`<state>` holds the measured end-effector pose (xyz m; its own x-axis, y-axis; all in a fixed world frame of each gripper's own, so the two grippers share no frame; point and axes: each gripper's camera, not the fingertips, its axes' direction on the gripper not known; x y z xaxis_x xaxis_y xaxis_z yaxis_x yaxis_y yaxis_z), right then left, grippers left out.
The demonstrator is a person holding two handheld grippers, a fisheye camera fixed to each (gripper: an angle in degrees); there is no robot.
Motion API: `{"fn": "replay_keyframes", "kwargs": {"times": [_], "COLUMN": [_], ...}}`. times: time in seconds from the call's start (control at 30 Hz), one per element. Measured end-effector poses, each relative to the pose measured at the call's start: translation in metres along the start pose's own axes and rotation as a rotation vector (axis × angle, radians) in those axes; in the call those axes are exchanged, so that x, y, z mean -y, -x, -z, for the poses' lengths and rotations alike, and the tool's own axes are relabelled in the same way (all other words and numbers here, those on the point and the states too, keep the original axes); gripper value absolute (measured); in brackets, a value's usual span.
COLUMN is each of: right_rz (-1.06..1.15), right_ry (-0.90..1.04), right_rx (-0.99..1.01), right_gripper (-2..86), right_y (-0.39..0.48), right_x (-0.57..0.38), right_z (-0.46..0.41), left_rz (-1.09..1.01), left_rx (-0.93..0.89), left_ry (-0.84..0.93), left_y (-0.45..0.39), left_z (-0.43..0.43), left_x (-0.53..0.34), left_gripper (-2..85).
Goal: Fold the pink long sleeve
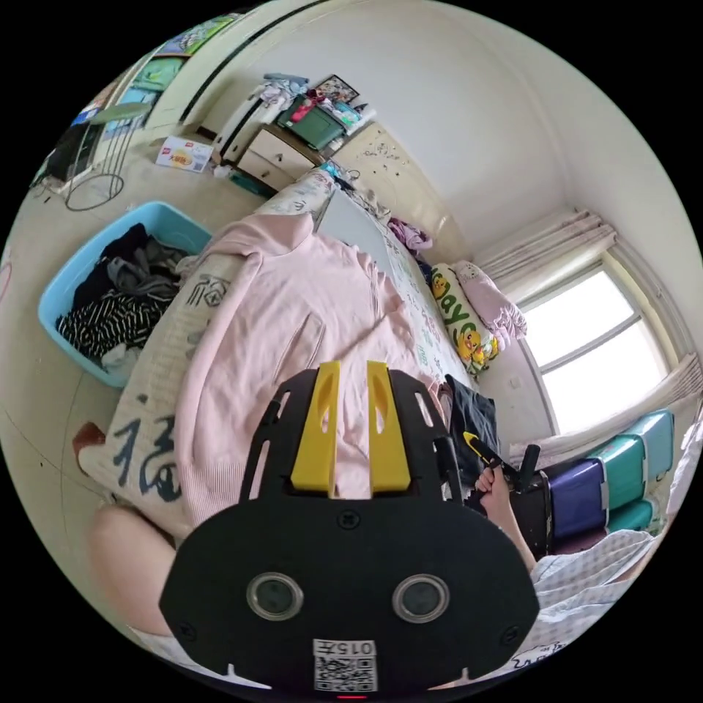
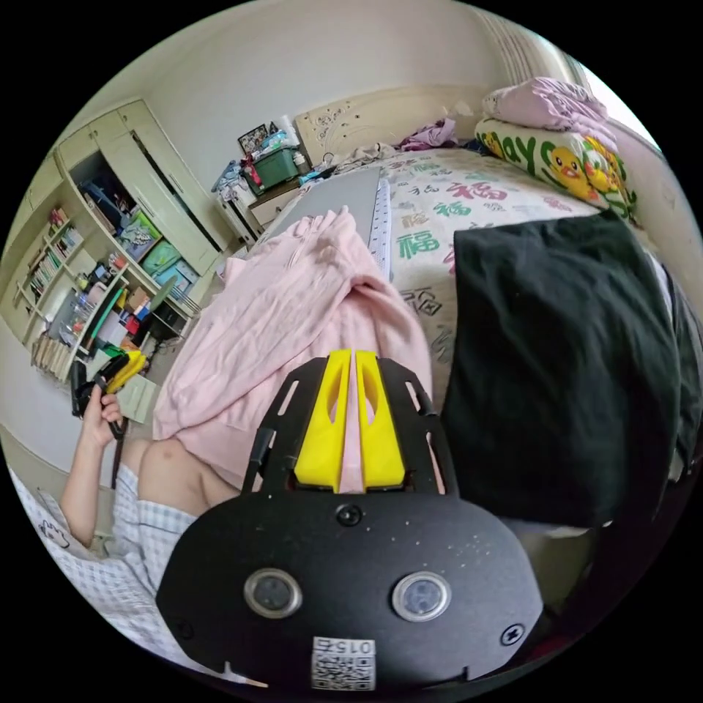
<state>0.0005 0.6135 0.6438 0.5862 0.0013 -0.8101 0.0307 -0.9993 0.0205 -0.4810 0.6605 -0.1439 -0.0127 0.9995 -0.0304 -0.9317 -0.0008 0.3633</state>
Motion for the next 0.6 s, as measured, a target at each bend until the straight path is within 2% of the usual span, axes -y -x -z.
{"fn": "replay_keyframes", "kwargs": {"times": [0.1,0.27,0.4,0.5,0.6], "right_rz": [0.075,0.21,0.273,0.326,0.306], "right_ry": [0.052,0.158,0.174,0.148,0.12], "right_rx": [-0.087,-0.16,-0.2,-0.213,-0.135], "right_gripper": [7.8,8.8,8.6,7.4,3.2], "right_y": [-0.009,-0.004,-0.002,-0.003,-0.019], "right_x": [0.04,0.088,0.108,0.11,0.106], "right_z": [-0.031,-0.096,-0.134,-0.143,-0.143], "left_rz": [-0.111,-0.297,-0.3,-0.361,-0.336], "left_rx": [-0.016,0.004,-0.03,0.068,0.021], "left_ry": [0.113,0.286,0.427,0.452,0.473], "left_y": [-0.04,-0.116,-0.15,-0.176,-0.178], "left_z": [-0.059,-0.191,-0.309,-0.375,-0.428], "left_x": [0.063,0.153,0.205,0.228,0.242], "left_gripper": [11.1,12.9,14.3,15.5,14.5]}}
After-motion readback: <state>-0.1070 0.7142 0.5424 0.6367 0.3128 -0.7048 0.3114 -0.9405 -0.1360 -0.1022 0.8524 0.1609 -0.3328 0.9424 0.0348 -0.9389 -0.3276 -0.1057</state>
